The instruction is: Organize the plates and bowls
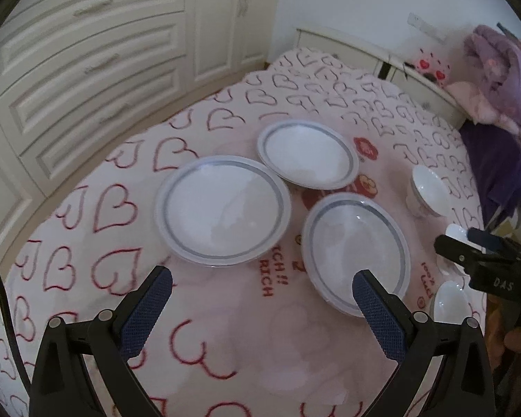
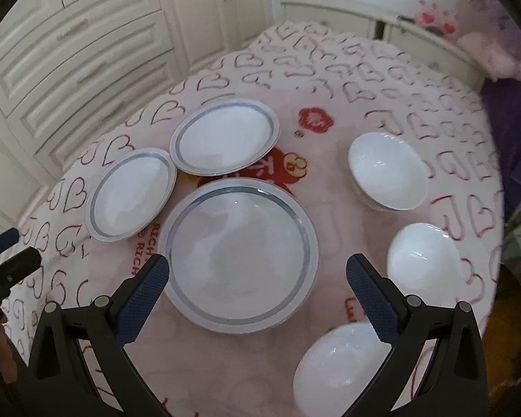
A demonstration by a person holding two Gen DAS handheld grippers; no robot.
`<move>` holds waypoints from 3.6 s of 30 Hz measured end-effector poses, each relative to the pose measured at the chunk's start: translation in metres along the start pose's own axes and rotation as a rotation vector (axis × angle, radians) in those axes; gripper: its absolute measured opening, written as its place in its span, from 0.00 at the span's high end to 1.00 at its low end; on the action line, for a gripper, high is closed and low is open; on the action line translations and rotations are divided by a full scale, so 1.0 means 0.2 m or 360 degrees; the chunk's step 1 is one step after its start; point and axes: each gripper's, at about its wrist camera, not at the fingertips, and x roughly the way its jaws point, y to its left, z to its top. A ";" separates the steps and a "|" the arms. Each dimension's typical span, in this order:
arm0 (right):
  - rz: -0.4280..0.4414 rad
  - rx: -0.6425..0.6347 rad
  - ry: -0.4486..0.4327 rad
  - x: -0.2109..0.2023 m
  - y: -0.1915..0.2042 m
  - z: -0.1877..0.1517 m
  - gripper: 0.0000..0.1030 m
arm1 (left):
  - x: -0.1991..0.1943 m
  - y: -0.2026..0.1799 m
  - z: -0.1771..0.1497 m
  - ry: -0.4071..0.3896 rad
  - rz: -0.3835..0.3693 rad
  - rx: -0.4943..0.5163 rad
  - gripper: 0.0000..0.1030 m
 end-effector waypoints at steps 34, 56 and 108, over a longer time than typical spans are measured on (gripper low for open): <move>0.0454 0.0166 0.0435 0.66 -0.48 0.18 0.21 | 1.14 -0.18 0.10 0.0475 -0.0308 -0.0480 0.50; 0.0652 0.0238 0.0575 0.81 -0.48 0.15 0.36 | 1.23 -0.17 0.07 0.0517 -0.0452 -0.0591 0.72; 0.0610 0.0140 0.0475 0.32 0.34 -0.37 0.68 | 0.16 0.48 -0.39 0.0377 -0.0202 -0.0671 0.85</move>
